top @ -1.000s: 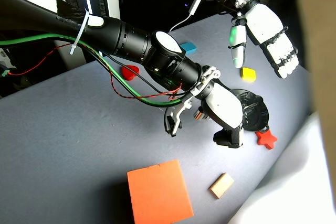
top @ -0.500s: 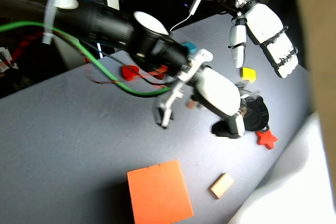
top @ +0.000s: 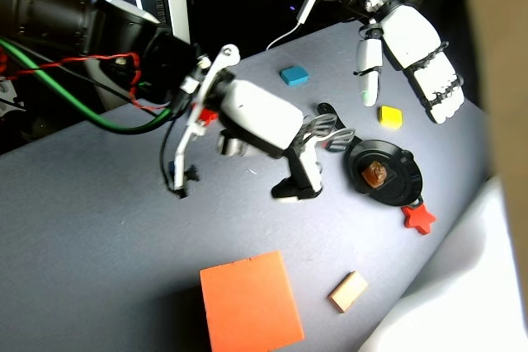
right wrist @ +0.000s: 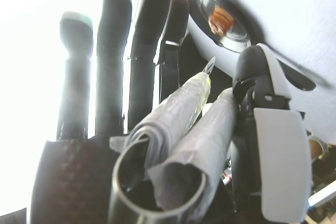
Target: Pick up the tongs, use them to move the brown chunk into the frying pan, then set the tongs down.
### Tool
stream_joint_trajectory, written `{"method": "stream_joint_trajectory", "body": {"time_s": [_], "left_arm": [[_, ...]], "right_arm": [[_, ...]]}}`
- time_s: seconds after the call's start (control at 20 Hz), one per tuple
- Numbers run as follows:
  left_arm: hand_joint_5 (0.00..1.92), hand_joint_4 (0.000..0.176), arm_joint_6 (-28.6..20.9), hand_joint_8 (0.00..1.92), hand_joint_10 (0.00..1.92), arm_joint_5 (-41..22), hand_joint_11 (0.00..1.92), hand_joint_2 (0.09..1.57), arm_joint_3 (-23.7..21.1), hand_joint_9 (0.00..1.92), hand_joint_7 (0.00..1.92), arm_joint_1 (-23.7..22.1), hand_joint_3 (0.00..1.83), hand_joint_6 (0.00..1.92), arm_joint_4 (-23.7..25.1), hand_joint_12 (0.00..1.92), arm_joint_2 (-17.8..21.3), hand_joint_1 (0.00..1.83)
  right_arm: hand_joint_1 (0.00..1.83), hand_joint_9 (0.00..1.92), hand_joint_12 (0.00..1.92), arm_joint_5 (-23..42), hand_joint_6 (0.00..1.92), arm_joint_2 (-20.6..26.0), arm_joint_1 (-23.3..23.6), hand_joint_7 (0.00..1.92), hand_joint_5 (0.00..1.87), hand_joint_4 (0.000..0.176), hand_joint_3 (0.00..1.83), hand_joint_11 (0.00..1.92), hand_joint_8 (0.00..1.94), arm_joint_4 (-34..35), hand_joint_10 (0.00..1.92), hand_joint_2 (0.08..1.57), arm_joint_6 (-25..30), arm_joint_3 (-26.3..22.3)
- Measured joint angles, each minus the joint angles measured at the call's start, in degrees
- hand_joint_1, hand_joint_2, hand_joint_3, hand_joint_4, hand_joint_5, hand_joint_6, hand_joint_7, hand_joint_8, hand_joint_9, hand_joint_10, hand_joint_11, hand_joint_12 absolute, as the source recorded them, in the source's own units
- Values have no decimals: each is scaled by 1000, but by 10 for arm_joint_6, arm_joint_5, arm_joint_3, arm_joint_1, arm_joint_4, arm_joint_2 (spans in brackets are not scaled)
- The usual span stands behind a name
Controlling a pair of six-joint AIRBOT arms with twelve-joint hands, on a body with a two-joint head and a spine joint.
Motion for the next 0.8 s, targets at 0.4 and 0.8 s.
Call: {"method": "stream_joint_trajectory", "body": {"time_s": [0.4, 0.8], "left_arm": [[9, 0, 10, 3, 4, 1, 0, 1219, -37, 27, 38, 0, 0, 0, 0, 75, 0, 0], [21, 0, 11, 1, 2, 2, 0, 1209, -78, 23, 35, -4, 0, 2, 0, 104, -3, 0]], "right_arm": [[553, 717, 1621, 19, 416, -38, -41, 937, 856, 0, 0, 509, 584, -3, 1127, 1157, 20, 35], [280, 546, 1316, 2, 16, -69, -105, 659, 538, 0, 0, 90, 5, -88, 232, 1148, 85, 88]]}}
